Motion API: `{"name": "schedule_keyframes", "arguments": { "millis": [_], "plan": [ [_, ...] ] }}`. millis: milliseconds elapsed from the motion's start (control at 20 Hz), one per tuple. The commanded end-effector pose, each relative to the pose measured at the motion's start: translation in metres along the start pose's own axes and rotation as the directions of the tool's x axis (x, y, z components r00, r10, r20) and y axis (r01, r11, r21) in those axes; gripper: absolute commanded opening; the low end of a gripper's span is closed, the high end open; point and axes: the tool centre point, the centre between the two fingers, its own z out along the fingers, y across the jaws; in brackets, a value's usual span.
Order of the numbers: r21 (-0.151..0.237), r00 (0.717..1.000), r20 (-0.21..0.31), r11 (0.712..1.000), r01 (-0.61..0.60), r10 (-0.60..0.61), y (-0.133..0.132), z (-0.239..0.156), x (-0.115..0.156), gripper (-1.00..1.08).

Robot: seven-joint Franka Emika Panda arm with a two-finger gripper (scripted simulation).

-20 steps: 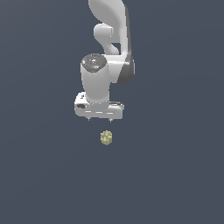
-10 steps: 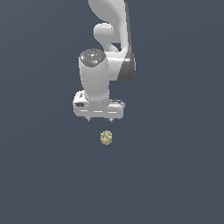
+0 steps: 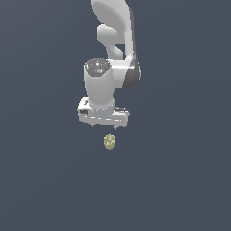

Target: Pick up the object and move it to a goal position.

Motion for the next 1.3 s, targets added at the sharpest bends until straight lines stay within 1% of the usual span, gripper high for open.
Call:
{"name": "schedule_keyframes", "arguments": {
  "millis": [0, 350, 650, 900, 1250],
  "plan": [
    [0.001, 0.999, 0.003, 0.999, -0.035, 0.035, -0.003, 0.009, 0.002, 1.0],
    [0.002, 0.986, 0.014, 0.986, -0.165, 0.165, -0.014, 0.042, 0.008, 1.0],
    [0.0, 0.971, 0.02, 0.971, -0.24, 0.24, -0.02, 0.062, 0.01, 1.0],
    [-0.001, 0.963, 0.022, 0.964, -0.268, 0.268, -0.022, 0.069, 0.011, 1.0],
    [-0.001, 0.964, 0.023, 0.964, -0.266, 0.266, -0.022, 0.076, 0.011, 1.0]
  ]
}}
